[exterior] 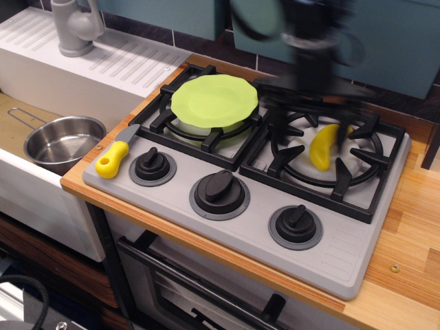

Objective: End effector reaching banana

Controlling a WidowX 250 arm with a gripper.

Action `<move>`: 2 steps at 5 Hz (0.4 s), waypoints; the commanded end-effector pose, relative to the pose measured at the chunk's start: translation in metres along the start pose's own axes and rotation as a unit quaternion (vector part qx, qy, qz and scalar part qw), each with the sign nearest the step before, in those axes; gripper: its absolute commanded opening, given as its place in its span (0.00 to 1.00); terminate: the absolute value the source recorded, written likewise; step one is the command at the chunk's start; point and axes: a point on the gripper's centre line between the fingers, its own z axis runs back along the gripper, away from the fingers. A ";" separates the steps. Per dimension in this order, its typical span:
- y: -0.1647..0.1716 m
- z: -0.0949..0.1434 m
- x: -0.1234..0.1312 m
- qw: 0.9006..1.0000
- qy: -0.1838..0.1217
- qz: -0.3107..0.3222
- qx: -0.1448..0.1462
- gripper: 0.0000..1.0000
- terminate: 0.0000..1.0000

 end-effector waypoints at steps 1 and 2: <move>-0.013 0.014 0.022 0.999 -0.041 -0.005 -0.007 1.00 0.00; -0.016 -0.004 0.020 0.998 -0.060 -0.004 -0.015 1.00 0.00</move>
